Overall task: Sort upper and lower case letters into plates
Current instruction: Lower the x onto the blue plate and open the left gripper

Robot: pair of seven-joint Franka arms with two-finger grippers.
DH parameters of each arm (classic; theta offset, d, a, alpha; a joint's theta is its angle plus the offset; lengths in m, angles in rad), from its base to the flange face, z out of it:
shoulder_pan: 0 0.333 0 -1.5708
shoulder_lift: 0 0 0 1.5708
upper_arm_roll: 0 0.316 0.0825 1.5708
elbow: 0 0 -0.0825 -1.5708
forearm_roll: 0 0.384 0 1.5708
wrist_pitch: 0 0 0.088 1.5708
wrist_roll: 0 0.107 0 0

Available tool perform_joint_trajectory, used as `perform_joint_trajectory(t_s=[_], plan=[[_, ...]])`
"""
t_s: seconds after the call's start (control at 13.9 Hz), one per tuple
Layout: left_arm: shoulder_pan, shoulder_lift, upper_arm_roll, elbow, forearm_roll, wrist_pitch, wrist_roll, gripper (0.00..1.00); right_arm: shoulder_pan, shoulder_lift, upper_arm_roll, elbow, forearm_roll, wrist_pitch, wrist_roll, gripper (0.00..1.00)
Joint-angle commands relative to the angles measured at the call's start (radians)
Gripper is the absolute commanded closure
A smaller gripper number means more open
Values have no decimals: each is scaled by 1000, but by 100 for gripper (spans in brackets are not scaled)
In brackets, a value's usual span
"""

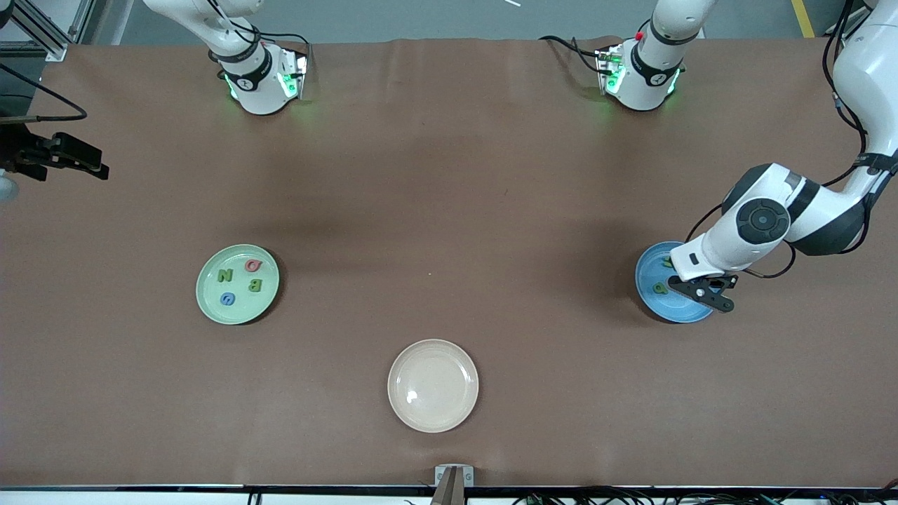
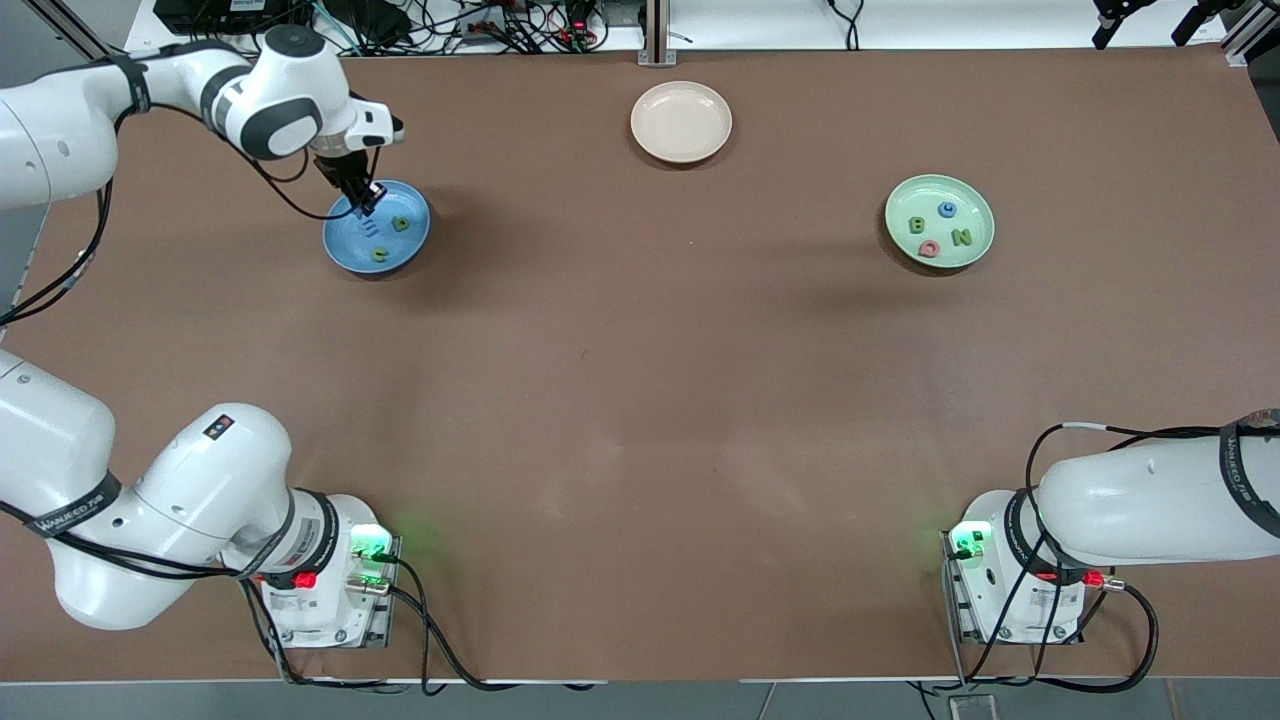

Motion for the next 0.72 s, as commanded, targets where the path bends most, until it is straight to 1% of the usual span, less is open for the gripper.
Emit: perform_joint_trajectory(t_s=[0.0,0.22,0.65], plan=[[20,-7,29,-33,23,70,20,89,3,-38,-7,-37,12,9,-5,0],[20,-6,61,-51,23,105,17,89,4,-37,-7,-37,12,12,-5,0],[25,-9,71,-84,23,104,-1,88,9,-37,-4,-37,12,16,-5,0]])
